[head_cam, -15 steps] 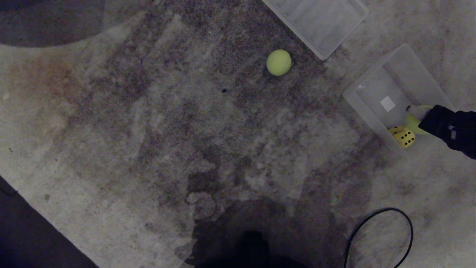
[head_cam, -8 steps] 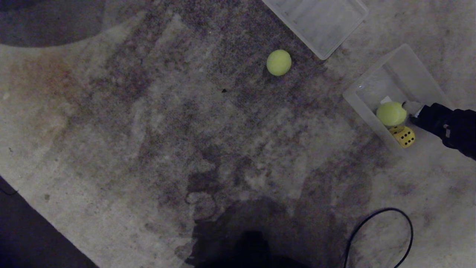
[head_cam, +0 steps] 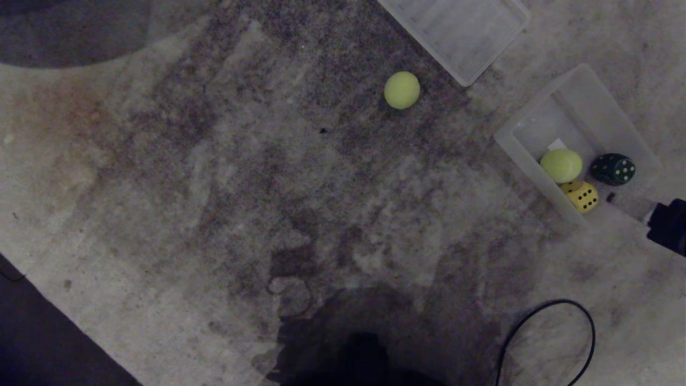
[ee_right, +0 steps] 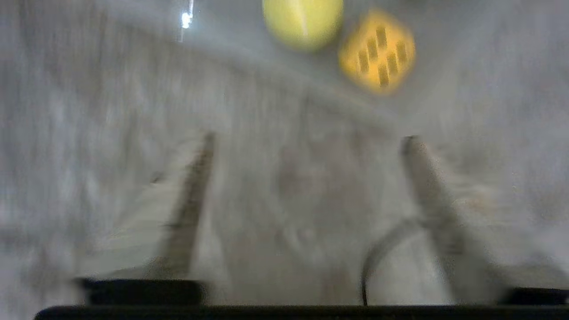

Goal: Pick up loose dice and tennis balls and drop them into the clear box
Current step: Pick up the ball on the floor

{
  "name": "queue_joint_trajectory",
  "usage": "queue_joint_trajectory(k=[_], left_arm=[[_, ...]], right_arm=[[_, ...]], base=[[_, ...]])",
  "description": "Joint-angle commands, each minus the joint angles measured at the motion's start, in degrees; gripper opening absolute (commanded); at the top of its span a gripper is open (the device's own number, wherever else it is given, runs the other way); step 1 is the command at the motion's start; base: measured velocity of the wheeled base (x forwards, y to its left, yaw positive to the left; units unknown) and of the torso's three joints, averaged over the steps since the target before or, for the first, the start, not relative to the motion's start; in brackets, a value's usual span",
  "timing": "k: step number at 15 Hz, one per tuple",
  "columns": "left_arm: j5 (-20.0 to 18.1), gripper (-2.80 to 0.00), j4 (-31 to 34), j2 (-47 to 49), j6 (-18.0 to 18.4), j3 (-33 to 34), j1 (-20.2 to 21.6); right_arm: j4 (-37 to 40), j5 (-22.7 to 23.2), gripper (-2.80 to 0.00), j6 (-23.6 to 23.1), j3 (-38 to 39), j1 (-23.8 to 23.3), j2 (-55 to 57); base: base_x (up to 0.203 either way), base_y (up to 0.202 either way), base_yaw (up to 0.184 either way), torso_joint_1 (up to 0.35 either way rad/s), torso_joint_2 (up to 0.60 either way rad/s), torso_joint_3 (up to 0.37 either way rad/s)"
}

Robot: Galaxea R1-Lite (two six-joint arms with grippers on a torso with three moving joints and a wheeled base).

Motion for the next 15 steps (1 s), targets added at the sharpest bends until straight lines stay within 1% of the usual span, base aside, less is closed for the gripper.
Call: queue_joint_trajectory(k=[1, 3, 9, 11, 15], left_arm=[[0.0, -2.80, 0.0, 0.1, 0.0, 0.1, -0.1], [0.0, -2.80, 0.0, 0.1, 0.0, 0.1, 0.0], [0.0, -2.80, 0.0, 0.1, 0.0, 0.1, -0.1], [0.0, -2.80, 0.0, 0.1, 0.0, 0.1, 0.0], [0.0, -2.80, 0.0, 0.1, 0.0, 0.1, 0.0]], right_arm=[[8.4, 0.6, -2.80, -0.1, 3.0, 0.9, -12.9], [20.0, 0.8, -2.80, -1.8, 4.4, 1.5, -21.9], [40.9, 0.6, -2.80, -10.9, 13.5, 2.7, -49.3], [44.5, -0.7, -2.80, -13.8, 16.8, 4.0, -55.0], [45.7, -0.9, -2.80, -15.4, 19.3, 4.9, -65.6]], base=[[0.000, 0.000, 0.000, 0.000, 0.00, 0.000], [0.000, 0.000, 0.000, 0.000, 0.00, 0.000], [0.000, 0.000, 0.000, 0.000, 0.00, 0.000], [0.000, 0.000, 0.000, 0.000, 0.00, 0.000], [0.000, 0.000, 0.000, 0.000, 0.00, 0.000]])
